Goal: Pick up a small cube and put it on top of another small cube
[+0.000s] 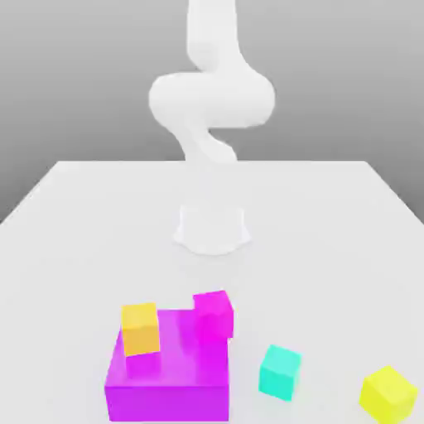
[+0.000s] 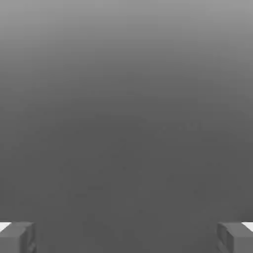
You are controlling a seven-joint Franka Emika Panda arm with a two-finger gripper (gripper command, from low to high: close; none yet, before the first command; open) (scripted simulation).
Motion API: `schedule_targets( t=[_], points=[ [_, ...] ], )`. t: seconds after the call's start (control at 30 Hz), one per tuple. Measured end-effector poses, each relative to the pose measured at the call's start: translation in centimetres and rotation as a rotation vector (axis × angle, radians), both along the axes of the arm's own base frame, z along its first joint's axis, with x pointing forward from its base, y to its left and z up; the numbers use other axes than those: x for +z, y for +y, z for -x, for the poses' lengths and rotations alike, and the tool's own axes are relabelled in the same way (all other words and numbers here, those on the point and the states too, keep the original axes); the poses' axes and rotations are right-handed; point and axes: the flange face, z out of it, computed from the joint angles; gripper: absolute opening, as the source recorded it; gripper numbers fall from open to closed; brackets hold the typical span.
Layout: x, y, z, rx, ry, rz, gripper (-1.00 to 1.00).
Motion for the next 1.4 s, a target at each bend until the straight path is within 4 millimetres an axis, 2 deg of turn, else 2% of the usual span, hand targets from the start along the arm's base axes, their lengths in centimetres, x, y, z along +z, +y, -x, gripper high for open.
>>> schedule_targets(
  t=[0.1, 0.2, 0.3, 0.4, 0.57, 0.67, 0.77, 0.97, 1.0, 1.2, 1.23, 1.4],
  points=[
    [-5.8, 1.2, -3.7, 0.127, 0.089, 0.047, 0.0],
    [-11.7, 2.7, -6.3, 0.249, 0.172, 0.094, 0.0],
    [-17.7, 4.4, -8.1, 0.372, 0.251, 0.142, 0.0],
    [-23.9, 6.0, -8.9, 0.494, 0.329, 0.191, 0.0],
    [-34.1, 8.4, -8.4, 0.702, 0.454, 0.281, 0.0],
    [-39.9, 9.7, -7.0, 0.833, 0.527, 0.34, 0.0],
    [-45.3, 9.8, -5.1, 0.948, 0.603, 0.397, 0.0],
    [-52.8, 9.7, -4.4, 0.994, 0.63, 0.42, 0.0],
    [-53.5, 9.7, -4.3, 0.994, 0.631, 0.419, -1.0],
    [-53.9, 9.7, -4.3, 0.994, 0.633, 0.418, -1.0],
    [-53.5, 9.7, -4.3, 0.994, 0.632, 0.419, -1.0],
    [-48.5, 9.7, -4.3, 0.995, 0.632, 0.419, -1.0]
  ],
)
